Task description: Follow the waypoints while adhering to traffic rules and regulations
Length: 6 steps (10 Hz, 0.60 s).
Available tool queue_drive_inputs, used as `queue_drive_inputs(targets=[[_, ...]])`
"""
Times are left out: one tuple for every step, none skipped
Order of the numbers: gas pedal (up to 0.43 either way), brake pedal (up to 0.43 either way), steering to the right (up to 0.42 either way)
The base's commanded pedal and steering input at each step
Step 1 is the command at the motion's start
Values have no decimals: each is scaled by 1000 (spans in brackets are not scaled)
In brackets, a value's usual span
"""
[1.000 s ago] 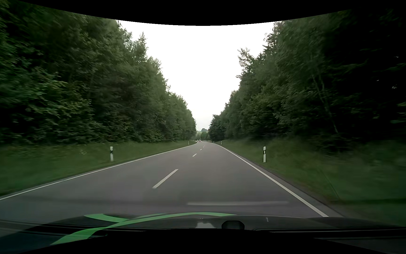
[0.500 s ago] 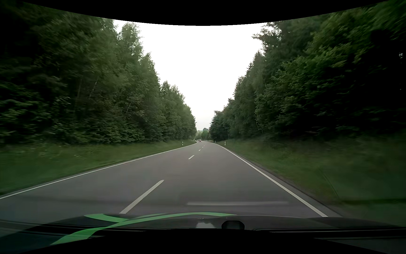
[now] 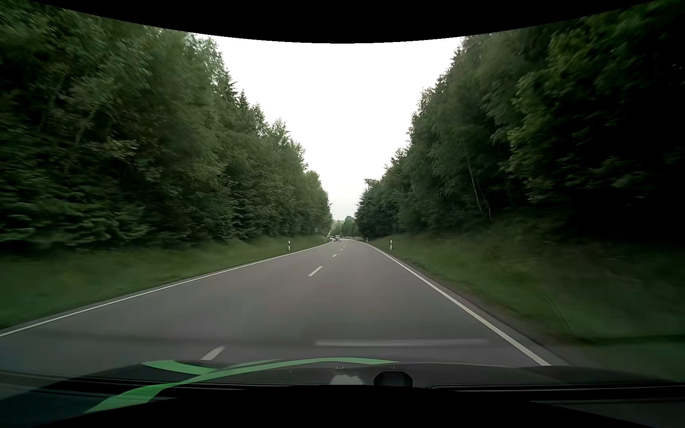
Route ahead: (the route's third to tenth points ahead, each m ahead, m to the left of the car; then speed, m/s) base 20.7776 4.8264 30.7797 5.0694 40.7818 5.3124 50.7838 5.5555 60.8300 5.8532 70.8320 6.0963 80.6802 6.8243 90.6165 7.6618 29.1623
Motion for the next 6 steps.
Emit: queue_drive_inputs(targets=[[177,0,-5],[177,0,-5],[197,0,-5],[220,0,-5],[240,0,-5],[248,0,-5]])
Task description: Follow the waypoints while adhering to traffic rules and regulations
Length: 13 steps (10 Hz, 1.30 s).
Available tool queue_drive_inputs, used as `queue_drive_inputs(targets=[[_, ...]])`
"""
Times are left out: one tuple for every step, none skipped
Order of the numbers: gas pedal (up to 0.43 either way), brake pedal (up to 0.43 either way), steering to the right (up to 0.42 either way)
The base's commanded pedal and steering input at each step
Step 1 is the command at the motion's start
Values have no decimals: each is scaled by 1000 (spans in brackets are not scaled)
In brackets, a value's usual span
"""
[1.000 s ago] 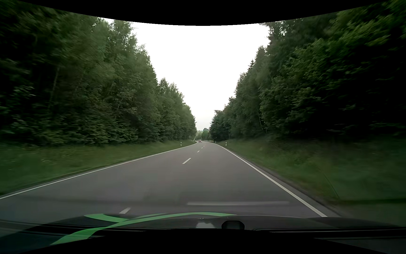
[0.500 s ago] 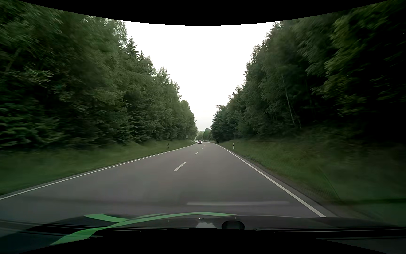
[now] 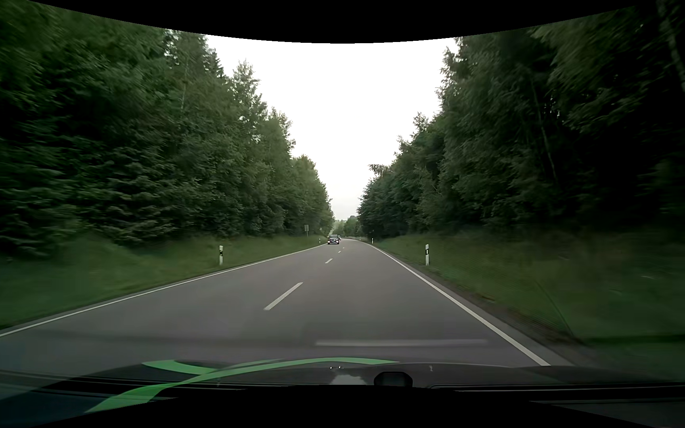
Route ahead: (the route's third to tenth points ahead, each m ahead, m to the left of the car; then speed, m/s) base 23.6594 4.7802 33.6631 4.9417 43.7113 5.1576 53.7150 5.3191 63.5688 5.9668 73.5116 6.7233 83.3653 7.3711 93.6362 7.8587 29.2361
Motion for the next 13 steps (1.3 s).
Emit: queue_drive_inputs(targets=[[248,0,-5],[260,0,-5],[268,0,-5],[268,0,-5],[268,0,-5],[248,0,-5],[228,0,-5],[228,0,-5],[228,0,-5],[228,0,-5],[228,0,-5],[240,0,-5],[248,0,-5]])
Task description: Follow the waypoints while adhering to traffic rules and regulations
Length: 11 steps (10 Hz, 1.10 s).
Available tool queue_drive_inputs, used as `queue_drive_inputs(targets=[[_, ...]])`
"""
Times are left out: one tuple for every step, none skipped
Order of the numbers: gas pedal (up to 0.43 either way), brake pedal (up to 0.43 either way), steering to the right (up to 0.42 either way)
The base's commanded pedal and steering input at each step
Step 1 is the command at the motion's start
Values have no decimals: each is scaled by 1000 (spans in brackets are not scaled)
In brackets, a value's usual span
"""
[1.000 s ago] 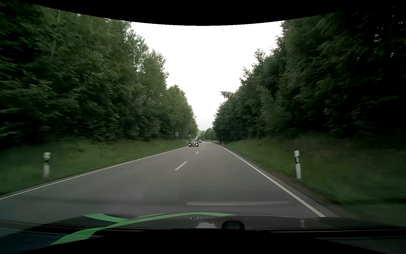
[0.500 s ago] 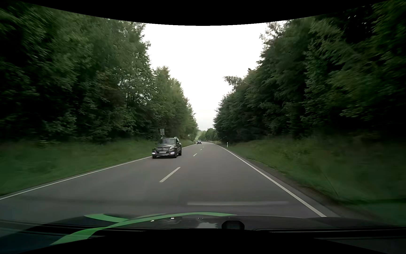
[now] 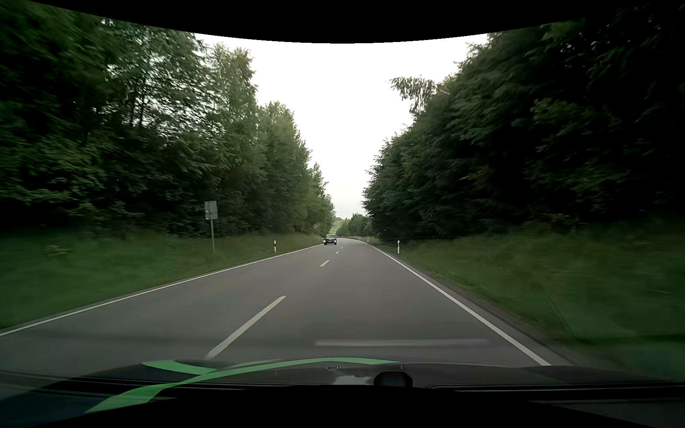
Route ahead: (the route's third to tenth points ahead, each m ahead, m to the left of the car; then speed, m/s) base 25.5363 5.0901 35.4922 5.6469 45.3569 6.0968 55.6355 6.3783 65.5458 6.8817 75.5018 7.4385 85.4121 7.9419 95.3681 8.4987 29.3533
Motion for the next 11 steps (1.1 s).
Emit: queue_drive_inputs(targets=[[260,0,-5],[268,0,-5],[268,0,-5],[268,0,-5],[268,0,-5],[260,0,-5],[248,0,-5],[240,0,-5],[240,0,-5],[248,0,-5],[260,0,-5]])
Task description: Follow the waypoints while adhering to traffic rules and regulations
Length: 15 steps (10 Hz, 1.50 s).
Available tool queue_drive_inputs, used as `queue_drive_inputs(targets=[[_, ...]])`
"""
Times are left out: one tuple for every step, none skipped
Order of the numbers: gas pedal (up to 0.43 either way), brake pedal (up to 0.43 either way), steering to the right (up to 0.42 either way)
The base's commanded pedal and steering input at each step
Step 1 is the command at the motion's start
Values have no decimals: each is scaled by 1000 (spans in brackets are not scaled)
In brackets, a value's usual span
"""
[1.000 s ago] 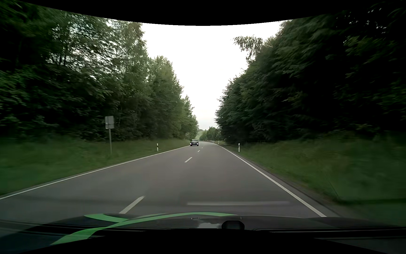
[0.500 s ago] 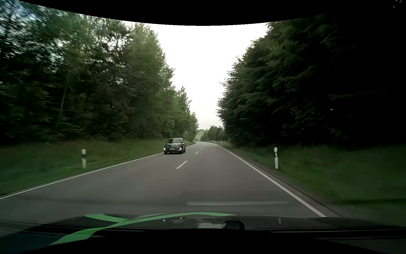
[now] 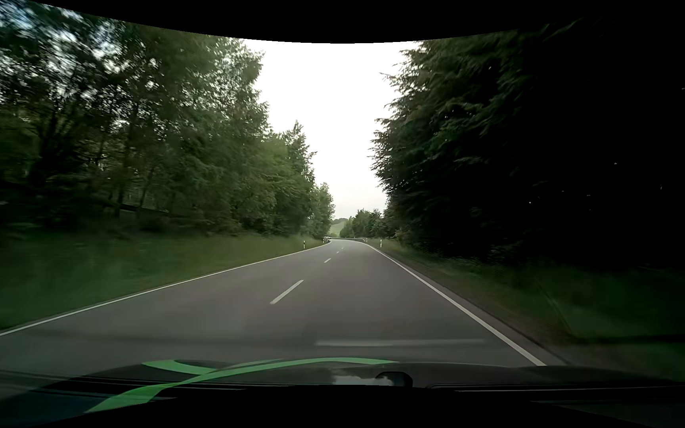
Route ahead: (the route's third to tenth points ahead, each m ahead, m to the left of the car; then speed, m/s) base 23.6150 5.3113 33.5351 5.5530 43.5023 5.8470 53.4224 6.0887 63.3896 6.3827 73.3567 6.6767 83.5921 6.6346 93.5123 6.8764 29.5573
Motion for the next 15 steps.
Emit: queue_drive_inputs(targets=[[260,0,-5],[260,0,-5],[260,0,-5],[240,0,-5],[209,0,-5],[197,0,-6],[189,0,-5],[177,0,-6],[169,0,-6],[169,0,-6],[169,0,-6],[169,0,-6],[169,0,-5],[169,0,-6],[169,0,-6]])
